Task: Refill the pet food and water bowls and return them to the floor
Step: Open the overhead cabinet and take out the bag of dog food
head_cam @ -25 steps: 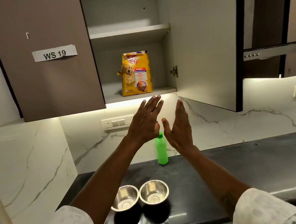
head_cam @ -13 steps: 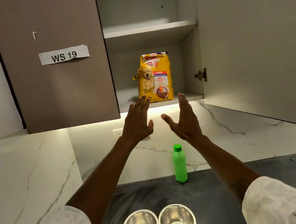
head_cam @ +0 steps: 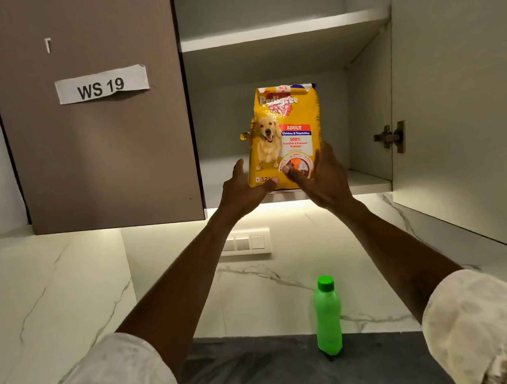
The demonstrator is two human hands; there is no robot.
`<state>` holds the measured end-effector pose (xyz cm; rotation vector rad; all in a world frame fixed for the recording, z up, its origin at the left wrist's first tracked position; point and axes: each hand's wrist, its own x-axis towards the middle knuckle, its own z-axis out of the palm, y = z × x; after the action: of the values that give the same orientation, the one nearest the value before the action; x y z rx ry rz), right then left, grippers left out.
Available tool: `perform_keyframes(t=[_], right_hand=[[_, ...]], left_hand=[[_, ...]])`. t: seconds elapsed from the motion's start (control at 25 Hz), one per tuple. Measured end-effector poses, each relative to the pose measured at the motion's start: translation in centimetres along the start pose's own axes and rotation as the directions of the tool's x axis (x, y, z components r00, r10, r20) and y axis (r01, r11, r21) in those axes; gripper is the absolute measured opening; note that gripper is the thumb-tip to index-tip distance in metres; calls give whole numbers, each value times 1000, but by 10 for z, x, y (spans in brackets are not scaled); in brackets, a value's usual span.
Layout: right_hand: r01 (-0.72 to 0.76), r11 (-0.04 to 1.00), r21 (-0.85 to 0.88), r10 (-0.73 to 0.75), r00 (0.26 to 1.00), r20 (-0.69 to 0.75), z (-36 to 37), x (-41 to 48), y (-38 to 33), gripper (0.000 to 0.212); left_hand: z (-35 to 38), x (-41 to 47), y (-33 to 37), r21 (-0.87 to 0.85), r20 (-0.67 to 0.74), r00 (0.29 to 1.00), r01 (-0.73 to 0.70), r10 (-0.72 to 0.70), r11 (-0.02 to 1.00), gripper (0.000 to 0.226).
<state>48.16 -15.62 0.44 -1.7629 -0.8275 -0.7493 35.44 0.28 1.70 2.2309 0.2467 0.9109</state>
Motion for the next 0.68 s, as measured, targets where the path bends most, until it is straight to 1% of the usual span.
perform_keyframes(t=[0.04,0.12,0.16,0.24,0.28,0.32,0.36,0.44,0.52,0.56,0.6,0.68], right_hand=[[-40,999,34,39,999,10,2,9,5,91],[-119,991,54,115,990,79,3,27,17,92],[-164,985,61,155,979,130,2,37,22,93],[-240,961,136,200,945,257,-3,52,30,98],[-268,945,185,199,925,324,-6,57,34,96],[-294,930,221,194,902,386,-8,60,37,89],[-321,916,240,194,880,434,-10,60,38,80],[-346,902,259,197,863,466,-13,55,31,62],[-366,886,284,215,868,448,-20,47,18,54],[-367,881,298,215,872,440,-23,41,12,56],[-358,880,312,202,877,436,-27,32,5,58],[-331,866,375,160,894,418,-31,9,-8,63]], left_hand=[[3,10,-1,-32,15,999,35,-34,999,103],[10,30,-6,-51,32,997,76,-75,996,107],[13,40,-8,-58,38,995,94,-92,994,110],[17,56,-9,-103,88,989,129,-121,986,116],[18,64,-12,-131,121,984,144,-128,981,119],[19,70,-13,-151,155,980,146,-123,978,117],[19,74,-15,-173,179,977,146,-114,974,110],[15,73,-18,-234,196,977,126,-80,964,80],[8,62,-15,-311,218,975,101,-33,945,50],[2,53,-14,-350,240,971,96,-10,932,43],[-2,46,-17,-390,256,967,95,9,916,44],[-9,27,-25,-490,249,967,72,61,869,60]])
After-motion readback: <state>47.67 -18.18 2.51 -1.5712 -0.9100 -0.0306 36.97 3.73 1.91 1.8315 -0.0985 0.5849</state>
